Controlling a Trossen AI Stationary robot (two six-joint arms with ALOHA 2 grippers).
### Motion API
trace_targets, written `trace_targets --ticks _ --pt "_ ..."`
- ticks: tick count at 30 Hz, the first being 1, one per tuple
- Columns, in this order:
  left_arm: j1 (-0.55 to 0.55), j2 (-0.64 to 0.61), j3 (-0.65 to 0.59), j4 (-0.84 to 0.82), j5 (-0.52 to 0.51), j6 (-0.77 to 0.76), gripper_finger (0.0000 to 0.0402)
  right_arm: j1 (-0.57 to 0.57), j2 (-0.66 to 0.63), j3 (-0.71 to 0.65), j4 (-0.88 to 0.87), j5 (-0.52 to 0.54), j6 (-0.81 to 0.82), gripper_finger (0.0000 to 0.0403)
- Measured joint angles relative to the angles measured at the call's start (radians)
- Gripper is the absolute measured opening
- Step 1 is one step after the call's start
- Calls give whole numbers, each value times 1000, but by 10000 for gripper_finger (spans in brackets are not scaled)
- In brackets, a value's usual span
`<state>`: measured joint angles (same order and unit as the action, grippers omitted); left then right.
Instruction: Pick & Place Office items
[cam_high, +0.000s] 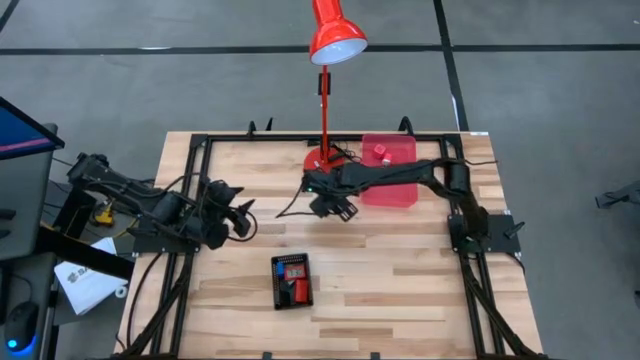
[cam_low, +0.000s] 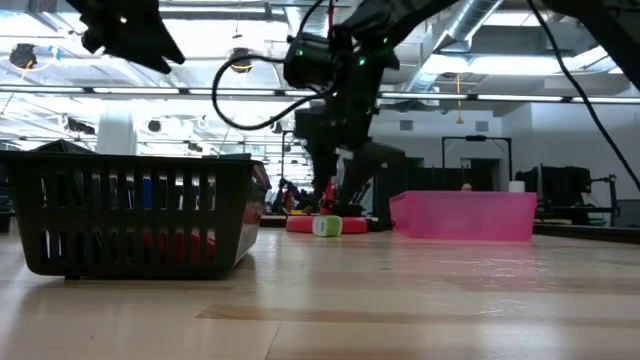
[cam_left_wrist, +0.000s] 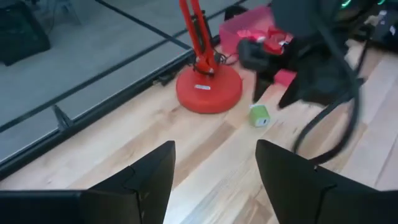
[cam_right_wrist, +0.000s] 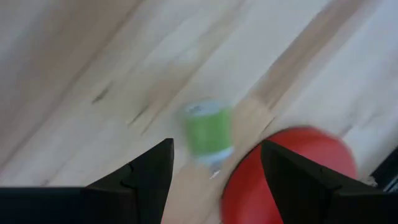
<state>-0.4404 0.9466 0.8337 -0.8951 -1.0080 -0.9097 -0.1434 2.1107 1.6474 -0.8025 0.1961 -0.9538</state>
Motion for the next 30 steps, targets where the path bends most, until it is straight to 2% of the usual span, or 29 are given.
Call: trace_targets --ticks 2,17,22,26,30 --pt "-16 -4 0 -20 -6 -14 222 -17 23 1 50 -10 -4 233" --pt "-58 -6 0 -29 -29 -15 222 -68 107 3 46 -15 -52 228" --pt "-58 -5 0 -29 -39 -15 222 -65 110 3 40 -14 -30 206" --pt "-58 -5 0 -28 -39 -15 222 -65 110 3 32 -16 69 181" --pt "-58 -5 0 -24 -39 -15 222 -62 111 4 2 -98 156 157"
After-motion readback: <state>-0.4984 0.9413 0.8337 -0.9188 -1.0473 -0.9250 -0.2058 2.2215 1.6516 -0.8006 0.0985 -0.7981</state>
